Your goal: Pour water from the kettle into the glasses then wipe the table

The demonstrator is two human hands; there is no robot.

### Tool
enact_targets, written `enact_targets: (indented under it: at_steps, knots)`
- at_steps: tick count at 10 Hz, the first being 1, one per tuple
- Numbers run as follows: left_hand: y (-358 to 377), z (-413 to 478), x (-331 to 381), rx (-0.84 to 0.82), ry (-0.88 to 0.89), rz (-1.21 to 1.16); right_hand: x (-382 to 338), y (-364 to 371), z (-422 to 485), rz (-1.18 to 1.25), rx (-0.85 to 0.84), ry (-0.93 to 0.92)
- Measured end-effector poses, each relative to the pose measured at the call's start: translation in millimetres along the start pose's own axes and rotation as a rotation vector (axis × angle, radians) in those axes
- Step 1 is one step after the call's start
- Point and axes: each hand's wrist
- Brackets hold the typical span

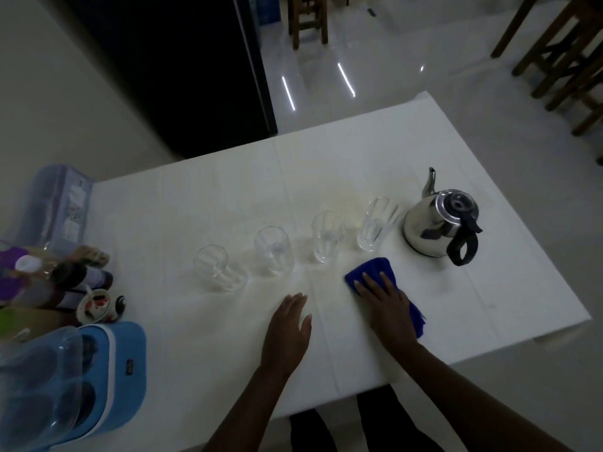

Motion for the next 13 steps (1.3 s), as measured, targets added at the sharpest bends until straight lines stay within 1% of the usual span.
enact_targets:
  at_steps: [1, 2, 3, 4, 5, 6, 7, 8, 10, 11, 12, 13]
  knots:
    - [6, 9, 10, -0.011, 0.029, 0.006, 11, -12, 13, 0.003, 0.032, 0.094]
    - [11, 14, 19, -0.016, 0.042, -0.004, 19, -13, 8, -0.004, 0.018, 0.108]
    - [16, 15, 28, -0.034, 0.058, -0.012, 32, -17, 1, 0.030, -0.040, 0.070]
    - [19, 18, 40, -0.037, 0.084, -0.005, 50, -25, -6, 0.074, -0.021, 0.112]
    - [24, 24, 52, -0.045, 0.096, 0.008, 74, -33, -17, 0.064, 0.020, 0.183]
    - [31, 31, 63, -0.070, 0.123, 0.011, 94, -38, -24, 0.068, -0.011, 0.183]
    - [40, 36, 75, -0.084, 0.145, 0.014, 99, -37, -29, -0.036, -0.029, 0.117]
    - [46, 39, 83, -0.090, 0.142, 0.019, 101, -32, -31, -0.088, 0.021, 0.134]
    - [51, 37, 97, -0.108, 0.164, 0.055, 102, -31, -29, -0.096, -0.041, 0.132]
    - [48, 36, 104, -0.093, 0.182, 0.066, 91, -39, -30, -0.113, -0.029, 0.107]
    - [43, 34, 104, -0.036, 0.225, 0.046, 76, -43, -27, -0.096, 0.033, 0.052]
    - [31, 36, 107, 0.010, 0.234, 0.029, 57, -53, -16, 0.026, 0.080, 0.044]
Point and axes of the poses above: each hand's wrist, its own z-axis towards the middle knuckle, its own y-axis out of the palm, x = y × z, and after that the axes turned 1 degree about -y, right-handed
